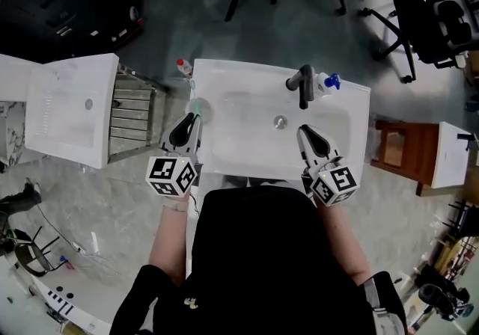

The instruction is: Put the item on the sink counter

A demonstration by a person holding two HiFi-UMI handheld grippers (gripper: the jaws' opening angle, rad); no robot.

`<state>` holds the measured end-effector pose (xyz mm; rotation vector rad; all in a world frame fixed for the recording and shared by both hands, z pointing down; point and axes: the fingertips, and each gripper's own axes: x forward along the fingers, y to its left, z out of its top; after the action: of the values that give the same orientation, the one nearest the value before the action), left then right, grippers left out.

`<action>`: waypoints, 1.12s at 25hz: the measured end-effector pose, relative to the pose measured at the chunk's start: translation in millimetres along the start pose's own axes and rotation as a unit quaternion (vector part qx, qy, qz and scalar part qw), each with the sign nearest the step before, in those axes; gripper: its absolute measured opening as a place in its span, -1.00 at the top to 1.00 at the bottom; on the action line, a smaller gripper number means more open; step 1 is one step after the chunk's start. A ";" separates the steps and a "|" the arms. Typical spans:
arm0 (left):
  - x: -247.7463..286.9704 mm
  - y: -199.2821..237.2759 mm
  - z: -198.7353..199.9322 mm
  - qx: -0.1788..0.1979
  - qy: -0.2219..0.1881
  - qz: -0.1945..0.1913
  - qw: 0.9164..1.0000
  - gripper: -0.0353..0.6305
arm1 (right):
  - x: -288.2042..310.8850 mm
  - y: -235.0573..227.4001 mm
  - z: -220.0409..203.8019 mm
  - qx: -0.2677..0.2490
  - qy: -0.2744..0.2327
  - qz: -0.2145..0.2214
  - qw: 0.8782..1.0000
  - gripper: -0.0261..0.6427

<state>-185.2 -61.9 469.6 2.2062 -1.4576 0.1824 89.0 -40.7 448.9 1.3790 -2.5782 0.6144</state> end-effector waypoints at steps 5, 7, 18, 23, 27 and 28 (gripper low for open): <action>-13.8 -33.7 13.8 0.014 -0.019 -0.011 1.000 0.76 | 3.9 12.1 8.1 0.012 -0.012 0.031 0.999 0.77; -17.6 -47.2 15.5 0.022 -0.017 -0.018 0.999 0.78 | 5.8 16.1 7.7 0.016 -0.016 0.044 0.999 0.76; -34.3 -99.7 20.4 0.061 -0.010 -0.056 0.997 0.82 | 6.2 48.2 17.4 0.005 -0.024 0.103 0.994 0.76; -34.8 -116.1 17.1 0.092 -0.004 -0.070 0.993 0.82 | 6.3 62.4 17.6 -0.013 -0.024 0.124 0.992 0.76; -35.5 -121.9 18.6 0.094 -0.018 -0.073 0.993 0.82 | 3.4 70.9 18.2 -0.028 -0.025 0.133 0.990 0.76; -35.4 -122.8 19.0 0.093 -0.020 -0.073 0.993 0.82 | 2.5 72.8 20.2 -0.033 -0.026 0.134 0.990 0.77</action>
<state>-93.2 -3.0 400.6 2.4690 -1.3392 0.2342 28.7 -15.3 410.9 1.0500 -2.8231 0.5291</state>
